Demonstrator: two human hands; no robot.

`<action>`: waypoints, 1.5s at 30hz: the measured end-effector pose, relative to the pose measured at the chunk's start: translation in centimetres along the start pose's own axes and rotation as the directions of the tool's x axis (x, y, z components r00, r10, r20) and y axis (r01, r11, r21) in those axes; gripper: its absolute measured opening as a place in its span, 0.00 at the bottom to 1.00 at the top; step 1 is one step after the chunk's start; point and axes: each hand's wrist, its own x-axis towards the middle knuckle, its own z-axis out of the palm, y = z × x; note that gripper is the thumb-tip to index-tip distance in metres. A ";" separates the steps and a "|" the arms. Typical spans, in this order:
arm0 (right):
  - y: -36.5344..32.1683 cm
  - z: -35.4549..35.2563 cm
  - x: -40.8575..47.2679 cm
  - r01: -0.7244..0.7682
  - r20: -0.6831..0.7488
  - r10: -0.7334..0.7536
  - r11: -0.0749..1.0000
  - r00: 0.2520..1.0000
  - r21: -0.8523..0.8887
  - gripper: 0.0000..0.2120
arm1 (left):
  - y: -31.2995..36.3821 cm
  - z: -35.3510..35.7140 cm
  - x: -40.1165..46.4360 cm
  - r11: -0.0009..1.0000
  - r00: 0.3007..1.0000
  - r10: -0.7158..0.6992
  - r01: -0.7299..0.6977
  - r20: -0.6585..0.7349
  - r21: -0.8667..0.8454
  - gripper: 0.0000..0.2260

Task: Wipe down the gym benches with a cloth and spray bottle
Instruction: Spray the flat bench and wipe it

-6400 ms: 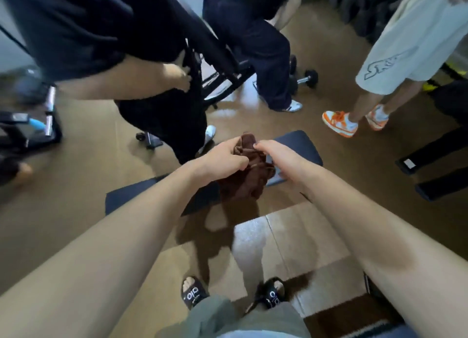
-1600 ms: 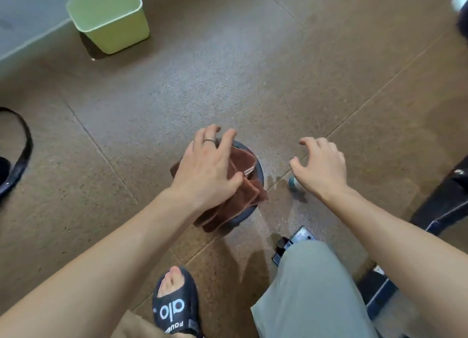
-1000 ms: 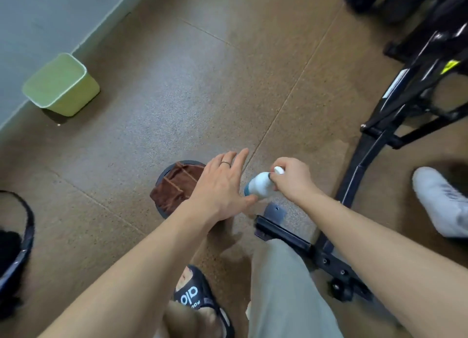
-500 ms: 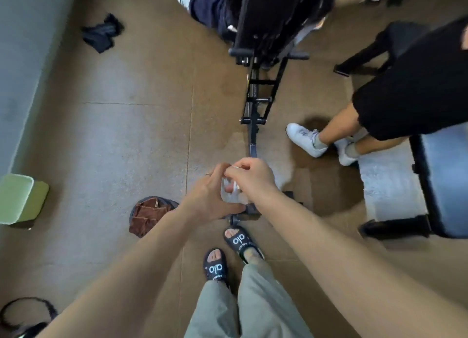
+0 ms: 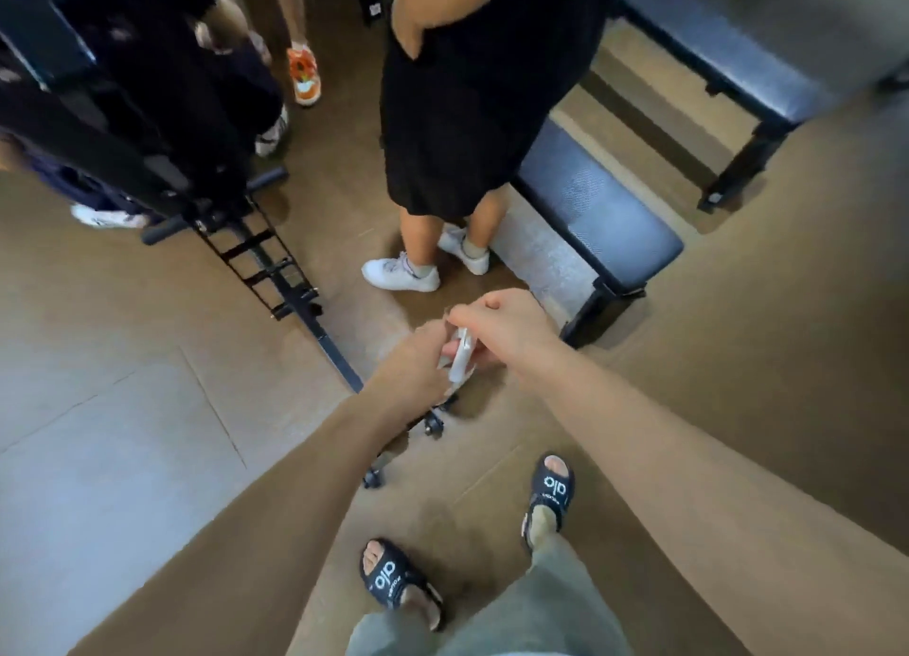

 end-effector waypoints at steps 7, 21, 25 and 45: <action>4.3 -22.1 4.8 0.027 -0.175 -0.036 0.998 0.984 -0.051 0.09 | 14.5 8.2 11.6 0.990 0.936 0.144 -0.140 0.323 -0.034 0.08; 7.5 -52.0 11.3 -0.023 0.208 -0.009 0.988 0.978 0.151 0.40 | 36.8 20.1 32.9 0.948 0.774 0.310 -0.205 0.552 -0.244 0.11; 5.9 -56.1 15.2 0.017 0.114 -0.036 0.988 0.993 0.156 0.31 | 39.2 21.5 39.1 0.939 0.795 0.323 -0.202 0.514 -0.277 0.09; 1.9 -71.8 36.3 0.149 -0.045 -0.174 0.930 0.984 -0.336 0.06 | 47.9 30.4 60.9 0.962 0.987 0.102 -0.067 0.121 -0.265 0.08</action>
